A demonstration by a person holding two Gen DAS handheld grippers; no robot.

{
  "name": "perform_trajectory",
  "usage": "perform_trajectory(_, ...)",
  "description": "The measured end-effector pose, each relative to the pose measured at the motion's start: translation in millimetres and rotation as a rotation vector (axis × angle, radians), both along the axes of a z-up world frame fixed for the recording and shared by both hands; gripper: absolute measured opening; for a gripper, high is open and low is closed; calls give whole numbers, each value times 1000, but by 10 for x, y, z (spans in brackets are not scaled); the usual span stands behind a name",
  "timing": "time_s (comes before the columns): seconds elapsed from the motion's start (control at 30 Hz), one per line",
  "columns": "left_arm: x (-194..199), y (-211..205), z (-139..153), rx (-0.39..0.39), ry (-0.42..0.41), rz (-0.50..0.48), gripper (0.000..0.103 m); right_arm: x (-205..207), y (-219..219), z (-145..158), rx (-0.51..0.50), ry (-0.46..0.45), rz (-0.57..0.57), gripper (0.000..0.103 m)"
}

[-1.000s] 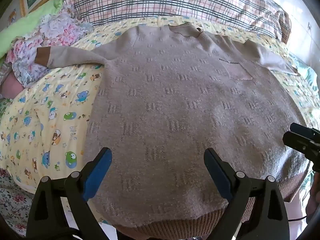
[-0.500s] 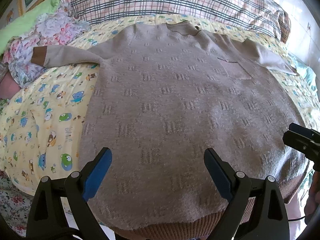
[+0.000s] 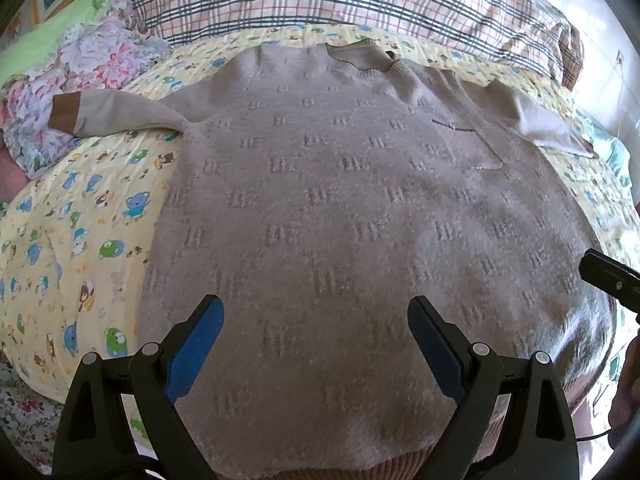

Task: Fold small clothes

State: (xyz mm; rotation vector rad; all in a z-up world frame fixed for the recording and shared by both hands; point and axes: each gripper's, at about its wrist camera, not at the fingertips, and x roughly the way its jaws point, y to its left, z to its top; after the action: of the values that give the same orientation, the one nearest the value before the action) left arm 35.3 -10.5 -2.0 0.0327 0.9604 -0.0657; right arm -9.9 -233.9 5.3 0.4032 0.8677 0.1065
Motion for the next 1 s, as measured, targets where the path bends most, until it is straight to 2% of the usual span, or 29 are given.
perform_trajectory(0.07,58,-2,9,-17,7,2,94,22,-81,4,-27,-6,-10,85)
perform_trajectory(0.27,283,-29,65,35,-21,4,94,101,-474,41,-52,12,-81,85)
perform_trajectory(0.57,818,4,189,48,-38,36,94,314,-1363,131,1,26,-242,85)
perform_trajectory(0.8,1349,43,211,42,-15,59,94,519,-2330,151,51,25,-423,85)
perform_trajectory(0.9,1585,52,170,-27,36,54,94,586,-2755,119,45,32,-494,85)
perform_trajectory(1.0,1818,10,140,-8,34,63,94,640,-3196,51,82,24,-562,85)
